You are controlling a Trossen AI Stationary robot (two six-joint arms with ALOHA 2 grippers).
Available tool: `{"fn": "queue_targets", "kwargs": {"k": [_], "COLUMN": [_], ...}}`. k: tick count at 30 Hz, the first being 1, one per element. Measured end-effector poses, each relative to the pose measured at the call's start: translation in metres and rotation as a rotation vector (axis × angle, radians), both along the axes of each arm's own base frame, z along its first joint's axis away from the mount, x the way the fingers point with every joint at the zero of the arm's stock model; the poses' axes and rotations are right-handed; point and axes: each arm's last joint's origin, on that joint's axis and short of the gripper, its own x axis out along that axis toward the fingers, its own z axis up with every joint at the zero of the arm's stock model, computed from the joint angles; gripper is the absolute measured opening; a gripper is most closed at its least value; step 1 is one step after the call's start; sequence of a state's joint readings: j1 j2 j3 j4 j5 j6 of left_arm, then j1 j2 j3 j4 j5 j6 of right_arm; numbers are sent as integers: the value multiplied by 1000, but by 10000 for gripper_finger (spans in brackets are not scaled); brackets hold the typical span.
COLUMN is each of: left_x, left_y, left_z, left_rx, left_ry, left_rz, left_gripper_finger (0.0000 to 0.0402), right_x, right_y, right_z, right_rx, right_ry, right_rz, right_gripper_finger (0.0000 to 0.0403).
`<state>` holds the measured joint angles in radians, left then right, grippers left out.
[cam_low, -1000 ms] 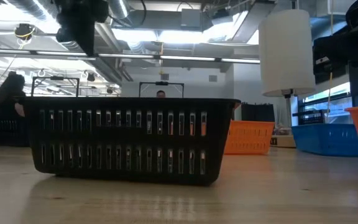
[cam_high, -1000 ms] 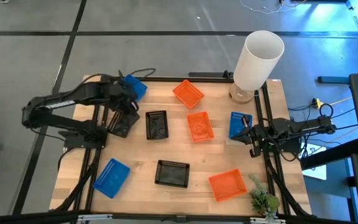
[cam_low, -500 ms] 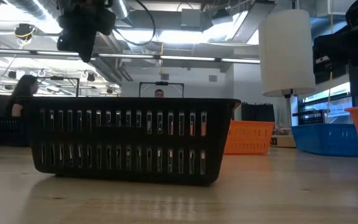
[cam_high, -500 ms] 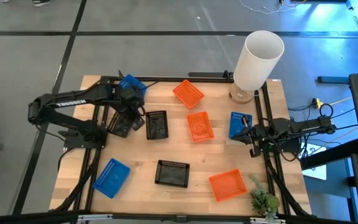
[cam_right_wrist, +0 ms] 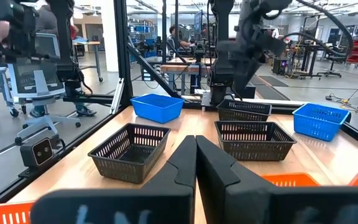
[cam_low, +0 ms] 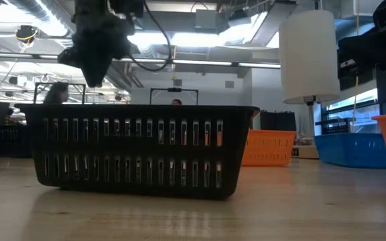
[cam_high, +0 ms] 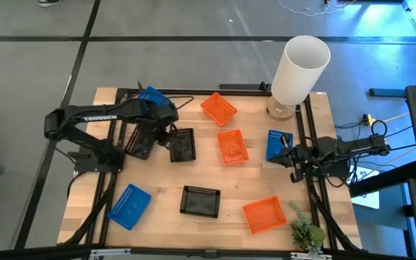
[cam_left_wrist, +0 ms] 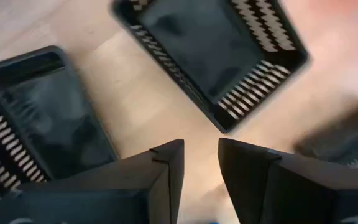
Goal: Stack baskets by color
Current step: Stack the top right black bin on the top left black bin
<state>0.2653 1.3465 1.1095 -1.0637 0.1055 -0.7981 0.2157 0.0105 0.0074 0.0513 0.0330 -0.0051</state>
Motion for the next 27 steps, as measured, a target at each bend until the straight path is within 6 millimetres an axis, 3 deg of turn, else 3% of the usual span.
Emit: {"fn": "queue_targets", "kwargs": {"k": [16, 27], "left_x": [41, 43], "left_y": [10, 12], "left_z": [-62, -65], "left_rx": [-43, -3], "left_ry": [188, 200], "left_rz": [53, 206], "left_gripper_finger": [94, 95], "right_x": [0, 0], "right_y": [0, 0], "right_z": [0, 0], "right_rx": [-2, -2], "right_ry": [-5, -5], "right_rz": [-1, 0], "right_gripper_finger": [8, 8]}}
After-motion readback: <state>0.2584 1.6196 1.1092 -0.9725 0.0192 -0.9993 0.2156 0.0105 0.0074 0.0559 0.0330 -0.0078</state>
